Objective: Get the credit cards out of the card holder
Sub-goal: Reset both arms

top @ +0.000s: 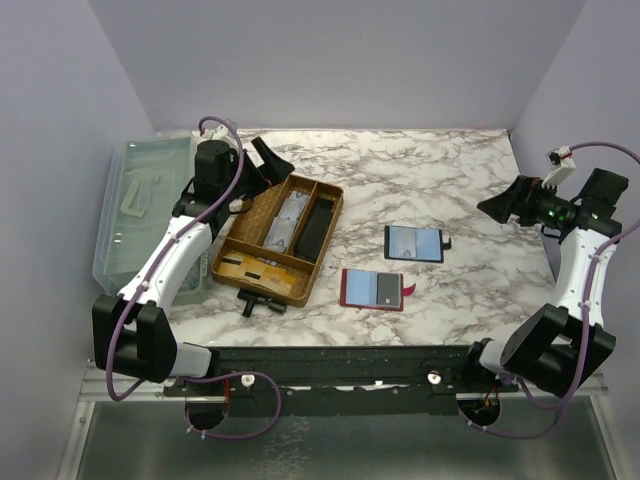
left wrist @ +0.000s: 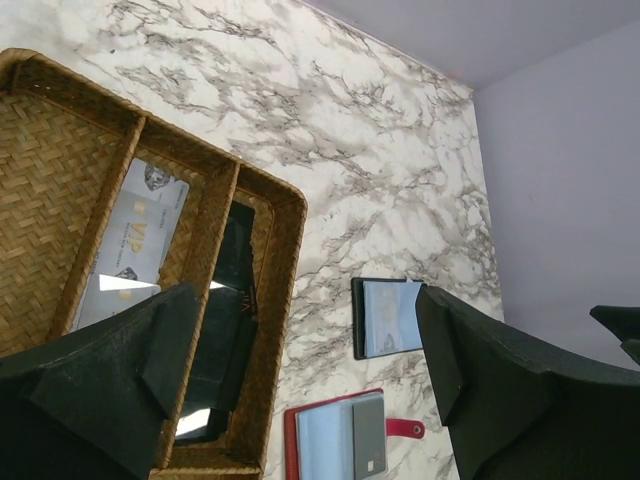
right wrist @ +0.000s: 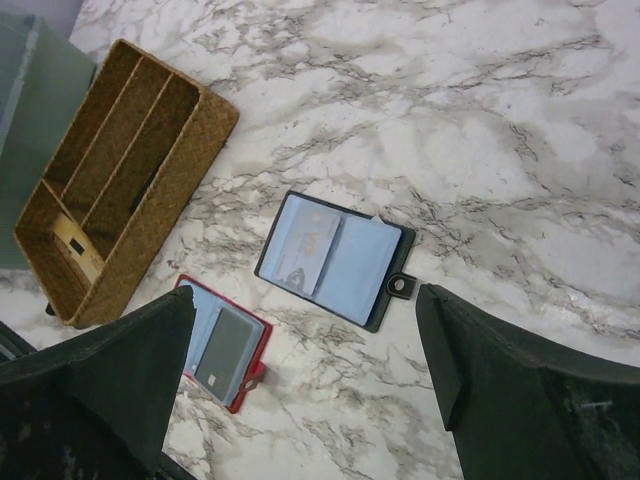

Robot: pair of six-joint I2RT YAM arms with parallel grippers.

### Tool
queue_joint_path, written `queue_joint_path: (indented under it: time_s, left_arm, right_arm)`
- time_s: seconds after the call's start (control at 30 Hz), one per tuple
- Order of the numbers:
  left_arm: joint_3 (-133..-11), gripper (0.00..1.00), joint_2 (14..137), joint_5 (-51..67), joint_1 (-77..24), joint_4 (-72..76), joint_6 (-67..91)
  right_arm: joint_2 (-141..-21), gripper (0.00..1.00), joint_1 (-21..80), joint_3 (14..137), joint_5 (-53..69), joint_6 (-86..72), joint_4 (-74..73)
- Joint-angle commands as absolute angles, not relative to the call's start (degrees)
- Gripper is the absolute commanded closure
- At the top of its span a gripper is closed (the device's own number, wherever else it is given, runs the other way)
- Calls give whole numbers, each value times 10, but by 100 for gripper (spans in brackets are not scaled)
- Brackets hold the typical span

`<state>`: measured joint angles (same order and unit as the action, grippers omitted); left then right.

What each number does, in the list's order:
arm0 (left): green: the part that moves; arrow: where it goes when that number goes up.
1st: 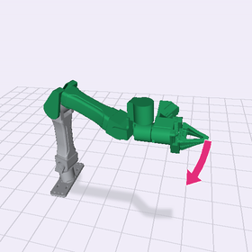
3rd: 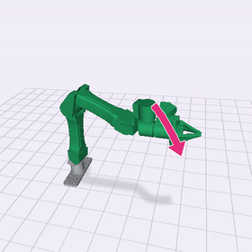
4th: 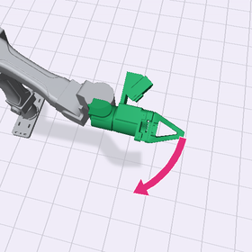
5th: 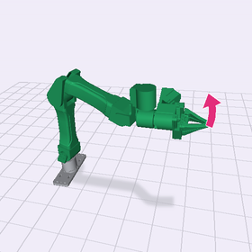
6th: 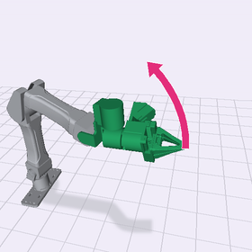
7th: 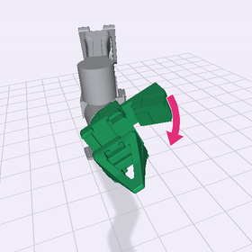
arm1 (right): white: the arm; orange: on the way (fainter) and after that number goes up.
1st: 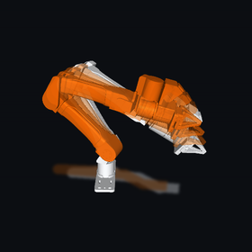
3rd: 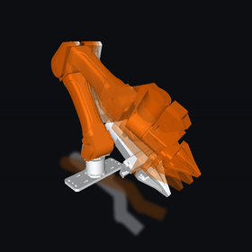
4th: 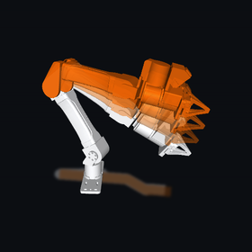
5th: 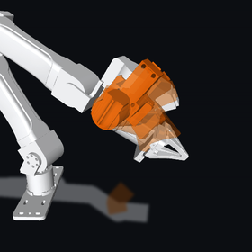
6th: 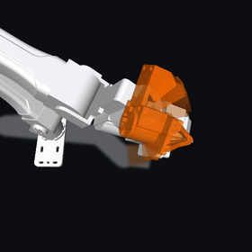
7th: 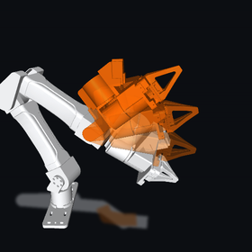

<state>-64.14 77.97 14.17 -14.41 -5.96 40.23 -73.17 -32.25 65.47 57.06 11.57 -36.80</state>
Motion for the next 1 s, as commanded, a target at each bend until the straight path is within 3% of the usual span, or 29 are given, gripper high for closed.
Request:
queue_joint_path:
  time_s: [0.0,0.2,0.53,0.97]
  left_arm:
    - [-643,1,766,197,-120,-66,399]
    - [-691,1,779,183,-117,-124,367]
    - [-734,1,788,158,-116,-161,338]
    - [-744,1,781,145,-110,-172,333]
  right_arm:
    - [-715,1,-326,674,573,61,-347]
    - [-708,1,-327,692,603,114,-383]
    - [-706,1,-328,669,578,-17,-296]
    - [-726,1,-327,689,584,-27,-293]
